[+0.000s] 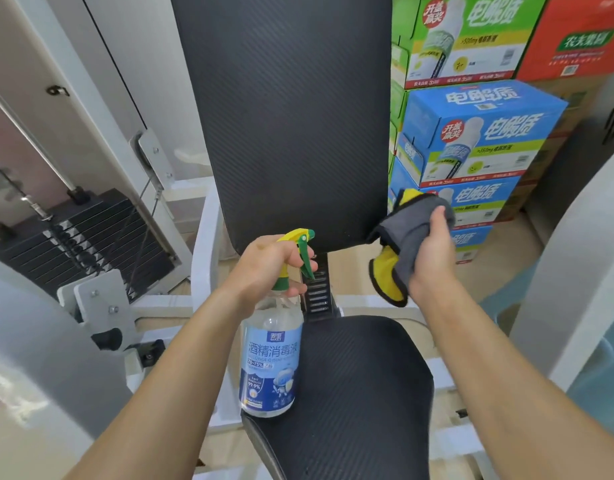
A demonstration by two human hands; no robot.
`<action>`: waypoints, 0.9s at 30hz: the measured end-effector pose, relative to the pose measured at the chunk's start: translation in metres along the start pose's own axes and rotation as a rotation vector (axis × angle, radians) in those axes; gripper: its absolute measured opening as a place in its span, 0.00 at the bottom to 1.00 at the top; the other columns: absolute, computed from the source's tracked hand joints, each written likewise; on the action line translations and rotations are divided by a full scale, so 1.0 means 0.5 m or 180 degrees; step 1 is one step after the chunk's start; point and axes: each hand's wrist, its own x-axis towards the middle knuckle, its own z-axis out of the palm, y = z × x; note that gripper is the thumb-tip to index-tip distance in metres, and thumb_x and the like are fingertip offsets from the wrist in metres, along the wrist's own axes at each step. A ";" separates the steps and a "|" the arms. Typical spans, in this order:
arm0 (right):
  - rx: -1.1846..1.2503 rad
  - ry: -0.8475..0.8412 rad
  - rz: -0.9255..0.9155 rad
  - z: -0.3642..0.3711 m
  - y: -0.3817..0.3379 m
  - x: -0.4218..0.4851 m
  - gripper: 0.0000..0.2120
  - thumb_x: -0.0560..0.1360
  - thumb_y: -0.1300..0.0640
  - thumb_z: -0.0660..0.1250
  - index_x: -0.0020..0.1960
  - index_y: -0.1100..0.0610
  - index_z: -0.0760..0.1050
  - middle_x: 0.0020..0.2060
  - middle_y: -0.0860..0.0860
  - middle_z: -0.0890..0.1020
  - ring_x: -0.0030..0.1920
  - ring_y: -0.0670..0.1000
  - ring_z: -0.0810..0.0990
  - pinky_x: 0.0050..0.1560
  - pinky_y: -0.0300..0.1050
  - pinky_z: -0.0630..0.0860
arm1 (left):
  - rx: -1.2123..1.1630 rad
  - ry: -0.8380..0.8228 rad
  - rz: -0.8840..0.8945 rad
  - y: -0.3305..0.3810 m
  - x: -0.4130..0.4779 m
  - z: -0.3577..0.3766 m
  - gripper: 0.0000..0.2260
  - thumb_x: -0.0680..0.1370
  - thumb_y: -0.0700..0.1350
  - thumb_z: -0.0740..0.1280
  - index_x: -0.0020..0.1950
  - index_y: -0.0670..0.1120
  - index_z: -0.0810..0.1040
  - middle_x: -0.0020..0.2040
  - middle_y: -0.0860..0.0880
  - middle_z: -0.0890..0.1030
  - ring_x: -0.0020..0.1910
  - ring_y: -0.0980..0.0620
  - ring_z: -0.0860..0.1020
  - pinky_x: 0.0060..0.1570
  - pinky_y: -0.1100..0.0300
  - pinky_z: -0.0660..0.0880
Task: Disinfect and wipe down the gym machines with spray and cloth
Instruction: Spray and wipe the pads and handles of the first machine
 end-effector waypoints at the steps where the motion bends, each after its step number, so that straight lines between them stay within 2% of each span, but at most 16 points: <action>1: -0.0037 0.0111 0.0063 0.029 0.015 -0.006 0.17 0.83 0.42 0.57 0.62 0.54 0.74 0.49 0.44 0.82 0.50 0.44 0.81 0.60 0.43 0.74 | -0.0013 -0.0005 -0.0002 0.000 -0.001 -0.005 0.14 0.74 0.35 0.62 0.55 0.40 0.83 0.53 0.40 0.87 0.48 0.34 0.86 0.34 0.57 0.79; 3: -0.0470 0.0128 0.0296 0.084 0.060 -0.031 0.27 0.83 0.40 0.55 0.72 0.58 0.68 0.60 0.48 0.78 0.60 0.48 0.77 0.64 0.44 0.70 | -0.0015 -0.0011 0.0028 0.002 -0.003 -0.011 0.14 0.74 0.34 0.61 0.54 0.41 0.83 0.53 0.40 0.87 0.47 0.32 0.86 0.33 0.58 0.79; 5: -0.0557 0.0230 0.0596 0.134 0.119 -0.051 0.34 0.81 0.37 0.56 0.75 0.62 0.65 0.69 0.53 0.73 0.67 0.53 0.73 0.69 0.46 0.67 | -0.0062 0.0008 0.0087 0.004 -0.003 -0.015 0.14 0.74 0.33 0.61 0.54 0.40 0.83 0.53 0.37 0.86 0.47 0.31 0.85 0.30 0.59 0.79; 7: -0.0383 0.0299 0.0820 0.173 0.179 -0.072 0.33 0.81 0.37 0.56 0.73 0.64 0.67 0.69 0.56 0.73 0.68 0.56 0.73 0.70 0.48 0.67 | -0.0177 0.0054 0.0140 0.005 -0.004 -0.022 0.14 0.74 0.32 0.60 0.54 0.38 0.82 0.53 0.34 0.85 0.45 0.31 0.85 0.29 0.60 0.78; 10: -0.0087 0.0209 0.1146 0.212 0.198 -0.114 0.33 0.80 0.36 0.53 0.73 0.60 0.68 0.68 0.58 0.75 0.66 0.58 0.75 0.69 0.51 0.69 | -0.0216 0.0150 0.0165 0.001 -0.004 -0.041 0.15 0.75 0.32 0.60 0.55 0.39 0.82 0.53 0.36 0.86 0.47 0.30 0.85 0.30 0.59 0.78; 13: -0.0058 0.0473 0.0929 0.197 0.169 -0.078 0.27 0.85 0.46 0.51 0.76 0.61 0.62 0.73 0.58 0.70 0.70 0.59 0.71 0.69 0.51 0.66 | -0.0133 0.0156 0.0178 -0.001 -0.005 -0.063 0.14 0.75 0.33 0.61 0.55 0.42 0.83 0.52 0.40 0.87 0.47 0.33 0.86 0.30 0.60 0.78; 16: 0.0233 0.0937 0.0684 0.151 0.084 -0.019 0.26 0.84 0.43 0.53 0.73 0.60 0.66 0.70 0.54 0.72 0.70 0.56 0.70 0.71 0.47 0.64 | 0.0011 0.0183 0.0190 0.001 -0.006 -0.077 0.14 0.76 0.33 0.61 0.55 0.43 0.83 0.51 0.42 0.87 0.46 0.35 0.86 0.32 0.60 0.78; 18: 0.0309 0.0811 0.0443 0.132 0.013 0.015 0.21 0.83 0.41 0.55 0.67 0.54 0.68 0.61 0.51 0.74 0.67 0.53 0.72 0.64 0.44 0.66 | 0.0039 0.0186 0.0219 0.003 -0.005 -0.081 0.15 0.76 0.33 0.61 0.55 0.43 0.83 0.51 0.42 0.87 0.46 0.35 0.86 0.33 0.59 0.78; 19: 0.0215 0.0655 0.0331 0.130 -0.017 0.034 0.21 0.82 0.41 0.56 0.68 0.53 0.68 0.59 0.51 0.74 0.68 0.53 0.72 0.62 0.44 0.67 | 0.0025 0.0193 0.0233 0.003 -0.004 -0.083 0.15 0.76 0.33 0.61 0.56 0.43 0.83 0.51 0.42 0.87 0.46 0.35 0.86 0.33 0.59 0.78; 22: -0.0729 0.0361 -0.0004 0.167 -0.067 0.039 0.31 0.83 0.41 0.56 0.77 0.60 0.61 0.68 0.54 0.71 0.71 0.53 0.68 0.64 0.43 0.64 | 0.0017 0.0227 0.0246 -0.002 0.002 -0.082 0.14 0.77 0.33 0.61 0.55 0.42 0.83 0.52 0.42 0.87 0.46 0.35 0.86 0.34 0.57 0.78; 25: -0.1217 0.0264 -0.0315 0.173 -0.030 0.020 0.30 0.84 0.42 0.53 0.76 0.63 0.63 0.72 0.56 0.69 0.72 0.55 0.67 0.58 0.41 0.60 | -0.0006 0.0231 0.0246 -0.007 0.008 -0.077 0.14 0.77 0.33 0.61 0.56 0.42 0.82 0.53 0.41 0.87 0.45 0.34 0.86 0.35 0.57 0.77; 27: -0.1241 0.0381 -0.0155 0.140 0.010 0.000 0.29 0.84 0.43 0.53 0.77 0.63 0.61 0.73 0.55 0.68 0.72 0.55 0.66 0.61 0.40 0.61 | -0.0021 0.0206 0.0244 -0.009 0.011 -0.072 0.14 0.76 0.33 0.61 0.56 0.42 0.82 0.53 0.42 0.87 0.45 0.35 0.86 0.35 0.57 0.77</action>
